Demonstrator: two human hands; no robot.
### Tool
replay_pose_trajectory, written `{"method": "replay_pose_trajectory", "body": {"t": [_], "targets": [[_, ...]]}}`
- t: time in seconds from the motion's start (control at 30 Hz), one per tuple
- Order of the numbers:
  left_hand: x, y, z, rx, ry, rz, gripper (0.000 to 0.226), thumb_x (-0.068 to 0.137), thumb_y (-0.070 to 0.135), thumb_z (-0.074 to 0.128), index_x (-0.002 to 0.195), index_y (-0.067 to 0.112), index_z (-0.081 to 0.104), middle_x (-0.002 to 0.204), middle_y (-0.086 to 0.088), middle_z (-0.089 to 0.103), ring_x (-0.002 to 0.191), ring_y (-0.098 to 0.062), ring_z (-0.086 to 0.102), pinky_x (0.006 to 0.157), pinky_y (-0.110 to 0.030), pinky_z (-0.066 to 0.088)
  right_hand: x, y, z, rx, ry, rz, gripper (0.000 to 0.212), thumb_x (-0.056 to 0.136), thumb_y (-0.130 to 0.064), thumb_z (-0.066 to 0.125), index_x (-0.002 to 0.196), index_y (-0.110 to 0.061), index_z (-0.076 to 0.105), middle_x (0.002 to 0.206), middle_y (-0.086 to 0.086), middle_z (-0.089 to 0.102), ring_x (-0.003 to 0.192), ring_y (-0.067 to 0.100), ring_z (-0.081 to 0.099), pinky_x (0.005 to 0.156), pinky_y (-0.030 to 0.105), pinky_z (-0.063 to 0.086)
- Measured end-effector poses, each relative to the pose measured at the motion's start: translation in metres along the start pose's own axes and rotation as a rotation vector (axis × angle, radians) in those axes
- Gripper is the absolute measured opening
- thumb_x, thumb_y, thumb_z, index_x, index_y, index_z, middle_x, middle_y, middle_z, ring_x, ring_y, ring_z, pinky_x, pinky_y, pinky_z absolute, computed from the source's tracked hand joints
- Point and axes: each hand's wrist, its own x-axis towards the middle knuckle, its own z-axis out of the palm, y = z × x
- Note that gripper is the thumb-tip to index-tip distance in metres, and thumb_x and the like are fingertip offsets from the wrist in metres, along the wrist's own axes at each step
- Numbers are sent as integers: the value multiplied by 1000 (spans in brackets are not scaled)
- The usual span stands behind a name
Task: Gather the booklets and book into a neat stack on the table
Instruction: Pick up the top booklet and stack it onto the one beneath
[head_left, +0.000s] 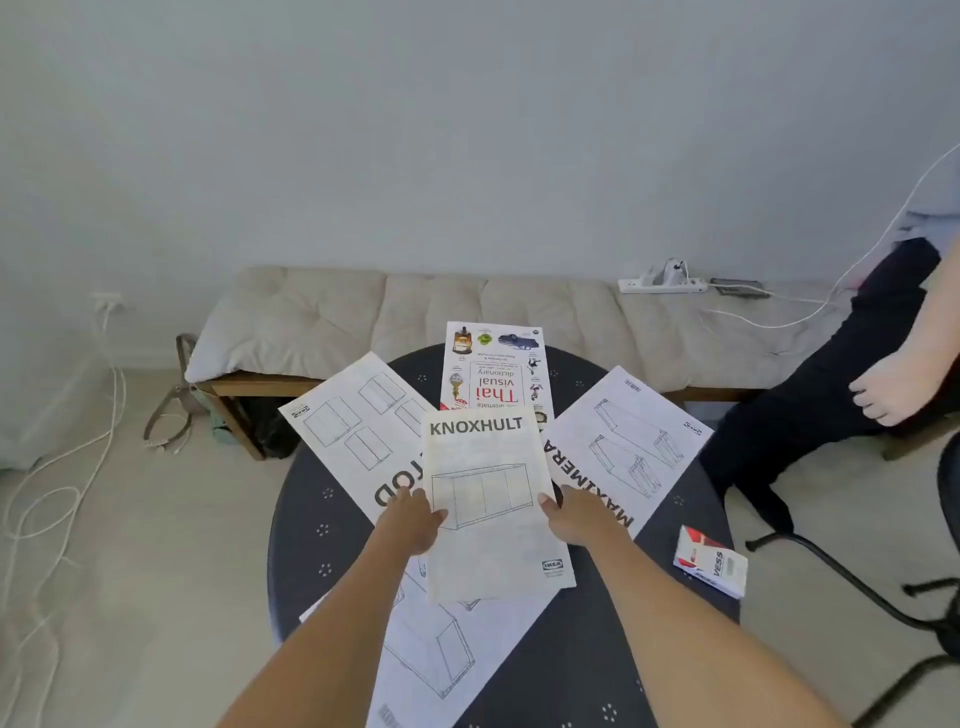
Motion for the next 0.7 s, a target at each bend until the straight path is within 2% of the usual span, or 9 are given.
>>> {"method": "replay_pose_trajectory", "body": {"t": [0.13, 0.3, 0.37, 0.4, 0.43, 0.5, 0.57, 0.63, 0.7], "targets": [[6, -2, 8, -95, 13, -21, 52, 99, 38, 37, 132, -2, 40, 142, -22, 37, 131, -34, 39, 105, -39, 37, 5, 3, 10, 95, -40, 62, 68, 97, -54, 30, 143, -6, 38, 145, 13, 45, 135, 31, 41, 109, 42, 36], [25, -5, 15, -242, 83, -49, 33, 97, 26, 45, 111, -4, 50, 129, -22, 46, 105, -31, 54, 89, -35, 44, 22, 10, 27, 207, -30, 63, 55, 90, -52, 46, 126, -12, 55, 127, 10, 58, 116, 27, 55, 98, 41, 47], [33, -6, 15, -311, 127, -92, 24, 94, 20, 49, 82, -1, 47, 108, -23, 55, 75, -23, 51, 79, -37, 49, 28, 10, 31, 265, -3, 69, 50, 87, -46, 56, 123, -11, 55, 122, 6, 60, 115, 26, 56, 93, 37, 48], [36, -6, 15, -337, 146, -113, 29, 92, 18, 51, 70, 3, 41, 88, -19, 56, 63, -18, 44, 73, -38, 51, 27, 8, 30, 306, 17, 79, 48, 86, -41, 60, 121, -9, 54, 119, 5, 61, 113, 25, 56, 88, 33, 47], [40, -7, 14, -361, 155, -122, 37, 90, 16, 52, 60, 6, 34, 69, -12, 49, 55, -15, 37, 63, -36, 49, 27, 6, 28, 348, 36, 92, 44, 86, -36, 63, 118, -7, 54, 114, 5, 61, 110, 24, 57, 81, 31, 45], [43, -5, 11, -437, 162, -129, 46, 87, 13, 56, 50, 13, 27, 52, -1, 32, 46, -14, 30, 49, -27, 32, 31, 5, 27, 405, 67, 121, 37, 83, -26, 67, 110, -4, 53, 103, 5, 61, 97, 22, 57, 68, 27, 41], [44, -3, 8, -551, 131, -158, 49, 85, 12, 59, 47, 15, 27, 49, 1, 30, 45, -15, 29, 48, -24, 26, 33, 5, 27, 460, 93, 152, 27, 82, -16, 67, 99, -5, 50, 92, 3, 56, 85, 19, 52, 55, 24, 36], [43, -1, 7, -663, 94, -181, 40, 86, 15, 62, 54, 14, 39, 56, -1, 43, 53, -18, 43, 55, -25, 39, 33, 5, 28, 531, 110, 190, 22, 80, -7, 65, 92, -6, 47, 84, 2, 53, 81, 19, 50, 51, 21, 33], [41, 0, 5, -801, 13, -149, 9, 88, 15, 62, 83, 11, 56, 85, -8, 64, 82, -26, 63, 80, -37, 55, 34, 4, 29, 603, 115, 200, 19, 77, -4, 65, 90, -1, 52, 81, 3, 59, 83, 21, 56, 55, 24, 38]]}}
